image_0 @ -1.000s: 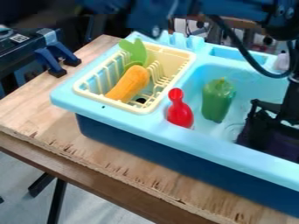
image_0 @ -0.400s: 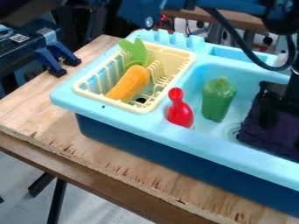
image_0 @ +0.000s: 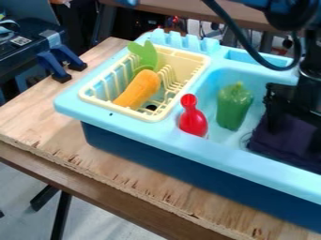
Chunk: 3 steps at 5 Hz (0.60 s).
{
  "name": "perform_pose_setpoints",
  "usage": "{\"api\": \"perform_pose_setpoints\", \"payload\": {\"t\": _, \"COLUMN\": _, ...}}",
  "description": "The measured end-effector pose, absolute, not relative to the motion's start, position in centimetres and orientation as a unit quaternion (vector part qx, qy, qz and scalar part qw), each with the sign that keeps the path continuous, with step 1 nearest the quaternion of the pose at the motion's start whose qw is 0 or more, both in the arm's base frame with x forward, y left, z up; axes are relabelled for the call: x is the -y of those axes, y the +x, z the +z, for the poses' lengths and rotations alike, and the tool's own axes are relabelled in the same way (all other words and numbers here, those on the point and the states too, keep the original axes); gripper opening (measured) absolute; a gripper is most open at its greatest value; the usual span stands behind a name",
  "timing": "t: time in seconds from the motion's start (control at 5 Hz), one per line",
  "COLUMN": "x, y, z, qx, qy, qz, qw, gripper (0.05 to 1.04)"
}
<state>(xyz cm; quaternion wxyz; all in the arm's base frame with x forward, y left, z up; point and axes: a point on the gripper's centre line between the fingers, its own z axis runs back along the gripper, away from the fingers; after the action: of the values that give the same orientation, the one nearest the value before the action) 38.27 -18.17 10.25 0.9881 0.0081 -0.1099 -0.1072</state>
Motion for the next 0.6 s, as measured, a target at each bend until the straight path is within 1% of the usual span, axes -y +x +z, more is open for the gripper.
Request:
{"api": "perform_pose_setpoints", "payload": {"t": 0.2, "x": 17.9, "y": 36.7, "z": 13.5, "qx": 0.136, "qy": -0.023, "qz": -0.096, "qw": 0.986, "gripper": 1.001}}
{"api": "perform_pose_setpoints", "payload": {"t": 0.4, "x": 18.4, "y": 35.0, "z": 18.3, "qx": 0.201, "qy": -0.077, "qz": -0.085, "qw": 0.973, "gripper": 1.001}}
{"api": "perform_pose_setpoints", "payload": {"t": 0.6, "x": 18.2, "y": 33.7, "z": 20.2, "qx": 0.202, "qy": -0.106, "qz": -0.081, "qw": 0.97, "gripper": 1.001}}
